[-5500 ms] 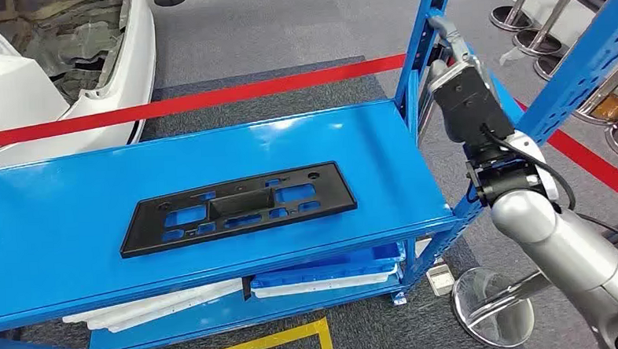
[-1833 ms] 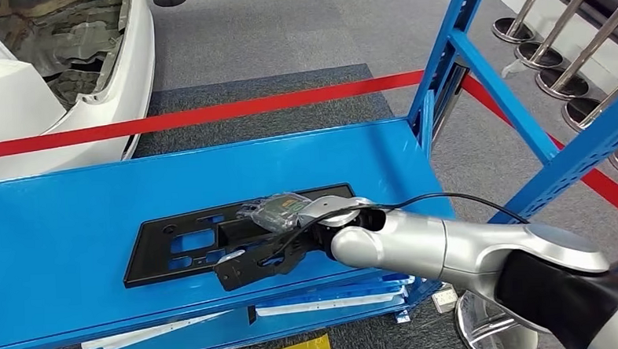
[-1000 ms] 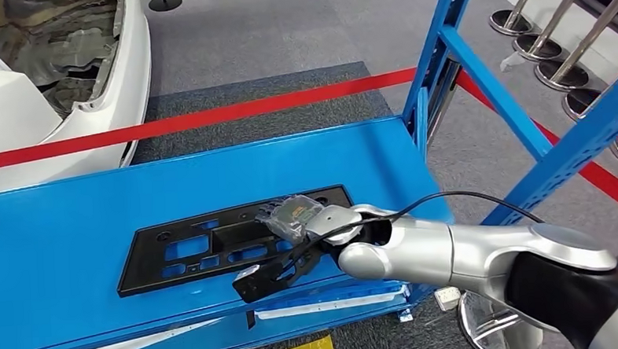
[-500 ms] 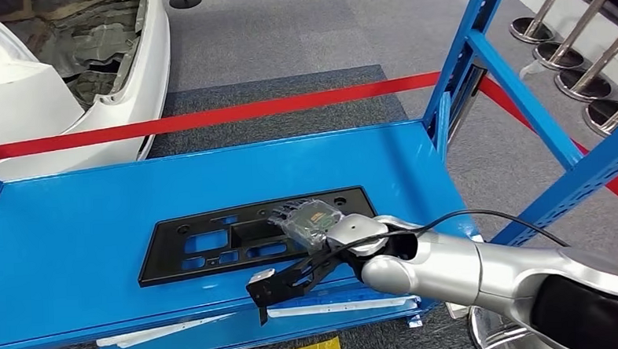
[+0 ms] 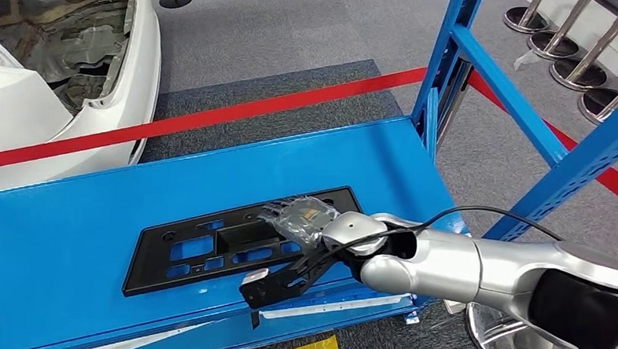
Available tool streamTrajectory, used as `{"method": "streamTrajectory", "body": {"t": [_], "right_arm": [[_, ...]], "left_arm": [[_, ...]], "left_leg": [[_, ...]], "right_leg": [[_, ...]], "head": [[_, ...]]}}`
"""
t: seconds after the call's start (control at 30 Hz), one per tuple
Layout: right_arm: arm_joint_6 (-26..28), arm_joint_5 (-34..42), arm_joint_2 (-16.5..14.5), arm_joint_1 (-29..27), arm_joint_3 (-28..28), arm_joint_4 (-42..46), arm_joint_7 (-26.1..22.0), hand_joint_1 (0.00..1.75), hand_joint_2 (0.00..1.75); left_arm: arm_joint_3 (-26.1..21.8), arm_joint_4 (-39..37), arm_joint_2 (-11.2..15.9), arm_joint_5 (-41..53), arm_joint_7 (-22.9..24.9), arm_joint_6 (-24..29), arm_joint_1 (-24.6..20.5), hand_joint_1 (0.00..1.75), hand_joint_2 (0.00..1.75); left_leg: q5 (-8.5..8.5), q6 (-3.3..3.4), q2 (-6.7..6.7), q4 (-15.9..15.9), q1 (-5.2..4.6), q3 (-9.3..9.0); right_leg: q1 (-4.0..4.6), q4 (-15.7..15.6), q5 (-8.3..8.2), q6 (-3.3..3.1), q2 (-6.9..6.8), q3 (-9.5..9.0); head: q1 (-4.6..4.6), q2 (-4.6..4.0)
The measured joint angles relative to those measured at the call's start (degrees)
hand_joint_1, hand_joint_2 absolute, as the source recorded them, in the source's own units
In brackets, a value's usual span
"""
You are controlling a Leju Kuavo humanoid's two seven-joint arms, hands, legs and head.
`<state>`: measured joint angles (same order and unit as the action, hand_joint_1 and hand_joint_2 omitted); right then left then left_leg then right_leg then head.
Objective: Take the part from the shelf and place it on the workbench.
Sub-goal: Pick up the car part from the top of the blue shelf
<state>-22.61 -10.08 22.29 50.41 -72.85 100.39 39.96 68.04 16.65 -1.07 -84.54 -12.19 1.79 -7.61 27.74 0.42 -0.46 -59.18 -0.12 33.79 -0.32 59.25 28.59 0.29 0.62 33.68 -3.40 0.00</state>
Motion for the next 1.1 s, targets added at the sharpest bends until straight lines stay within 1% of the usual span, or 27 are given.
{"method": "streamTrajectory", "body": {"t": [0.4, 0.73, 0.87, 1.1], "right_arm": [[-1.9, -1.3, 0.2, -0.4, 0.3, 1.6, 0.0, 0.00, 1.75], [-3.8, -0.9, 0.7, -2.7, 1.3, 2.1, 0.0, 0.00, 1.75], [-3.9, -0.7, 0.9, -3.4, 1.4, 2.1, 0.0, 0.00, 1.75], [-3.1, -2.1, 1.6, -6.5, 2.8, 1.8, 0.1, 0.00, 1.75]], "left_arm": [[0.0, 0.0, 0.0, 0.0, -0.3, 0.0, 0.0, 0.00, 0.00], [0.0, 0.0, 0.0, -0.1, -0.3, 0.0, 0.1, 0.00, 0.00], [0.0, 0.0, 0.0, -0.4, -0.3, 0.2, 0.1, 0.00, 0.00], [0.0, 0.0, 0.0, -0.7, -0.3, 0.4, 0.3, 0.00, 0.00]], "left_leg": [[0.06, -0.06, -0.01, 0.0, 0.02, -0.03], [0.09, -0.03, -0.01, 0.0, -0.02, -0.10], [0.11, -0.05, -0.01, 0.0, 0.00, -0.12], [0.12, -0.07, -0.02, 0.0, 0.01, -0.13]], "right_leg": [[0.00, -0.2, 0.01, 0.00, 0.01, -0.13], [0.00, -0.2, 0.01, 0.00, 0.00, -0.23], [0.00, -0.2, 0.01, 0.00, 0.00, -0.25], [0.00, -0.2, 0.01, 0.00, 0.00, -0.26]], "head": [[0.02, 0.00], [0.01, 0.00], [0.01, 0.00], [0.01, 0.00]]}}
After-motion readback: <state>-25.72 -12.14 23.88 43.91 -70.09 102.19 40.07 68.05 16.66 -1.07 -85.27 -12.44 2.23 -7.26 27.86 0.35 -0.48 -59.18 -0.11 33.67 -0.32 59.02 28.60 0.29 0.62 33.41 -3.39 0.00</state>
